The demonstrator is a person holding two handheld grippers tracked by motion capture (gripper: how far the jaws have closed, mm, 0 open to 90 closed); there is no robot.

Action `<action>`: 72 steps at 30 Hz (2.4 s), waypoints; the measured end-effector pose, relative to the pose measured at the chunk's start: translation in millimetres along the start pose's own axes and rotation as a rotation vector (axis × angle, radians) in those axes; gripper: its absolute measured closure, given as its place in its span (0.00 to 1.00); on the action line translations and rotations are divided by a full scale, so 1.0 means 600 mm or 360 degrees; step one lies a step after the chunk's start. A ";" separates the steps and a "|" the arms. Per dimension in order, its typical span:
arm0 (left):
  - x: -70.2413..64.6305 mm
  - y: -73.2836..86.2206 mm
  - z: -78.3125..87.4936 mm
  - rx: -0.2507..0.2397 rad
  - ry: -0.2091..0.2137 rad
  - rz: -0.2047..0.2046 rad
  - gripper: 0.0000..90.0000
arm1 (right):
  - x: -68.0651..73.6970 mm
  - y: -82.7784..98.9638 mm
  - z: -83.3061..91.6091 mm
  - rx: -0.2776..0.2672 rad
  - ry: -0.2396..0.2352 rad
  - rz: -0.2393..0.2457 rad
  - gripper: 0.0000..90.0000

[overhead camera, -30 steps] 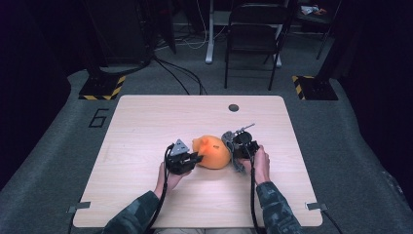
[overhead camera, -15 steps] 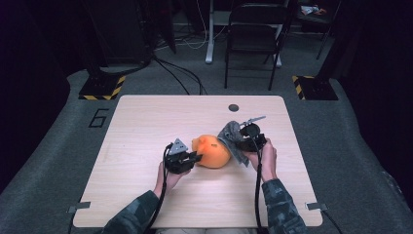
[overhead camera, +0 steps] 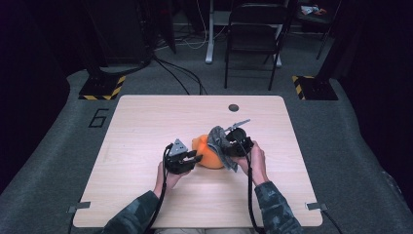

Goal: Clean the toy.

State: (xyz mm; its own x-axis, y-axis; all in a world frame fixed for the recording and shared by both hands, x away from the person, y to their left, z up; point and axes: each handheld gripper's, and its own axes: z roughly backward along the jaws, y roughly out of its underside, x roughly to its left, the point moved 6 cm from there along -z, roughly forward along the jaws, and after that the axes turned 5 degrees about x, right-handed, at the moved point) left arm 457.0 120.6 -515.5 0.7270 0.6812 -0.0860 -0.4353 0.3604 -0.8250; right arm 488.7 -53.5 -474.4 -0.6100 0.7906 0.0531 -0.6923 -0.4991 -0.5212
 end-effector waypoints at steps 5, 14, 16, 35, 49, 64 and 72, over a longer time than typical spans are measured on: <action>-0.004 0.009 -0.006 0.0088 -0.0082 -0.0119 0.53 | -0.002 -0.001 -0.001 -0.0008 0.0006 -0.0011 0.83; -0.010 0.015 -0.023 0.0034 -0.0111 -0.0174 0.70 | -0.008 0.000 -0.001 -0.0016 0.0002 -0.0016 0.83; -0.010 0.014 -0.022 0.0022 -0.0122 -0.0168 0.79 | -0.011 0.000 -0.001 -0.0022 -0.0009 -0.0031 0.83; -0.019 0.007 -0.006 0.0039 0.0007 0.0001 0.89 | 0.043 -0.030 0.026 -0.0202 0.0030 0.0091 0.83; -0.013 0.009 -0.009 0.0043 0.0020 0.0000 0.88 | -0.027 0.011 -0.010 0.0022 0.0065 -0.0086 0.83; -0.010 0.010 -0.010 0.0037 0.0013 -0.0012 0.88 | -0.065 0.058 -0.083 0.0220 0.0117 -0.0210 0.83; -0.007 0.012 -0.009 0.0044 0.0007 0.0002 0.88 | -0.070 0.062 -0.090 0.0238 0.0070 -0.0237 0.83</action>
State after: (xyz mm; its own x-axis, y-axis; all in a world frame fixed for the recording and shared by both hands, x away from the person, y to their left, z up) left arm 453.6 117.0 -524.0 0.7288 0.6789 -0.0892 -0.4504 0.3771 -0.8093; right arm 509.3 -86.1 -541.8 -0.4817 0.8726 0.0813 -0.8250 -0.4202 -0.3780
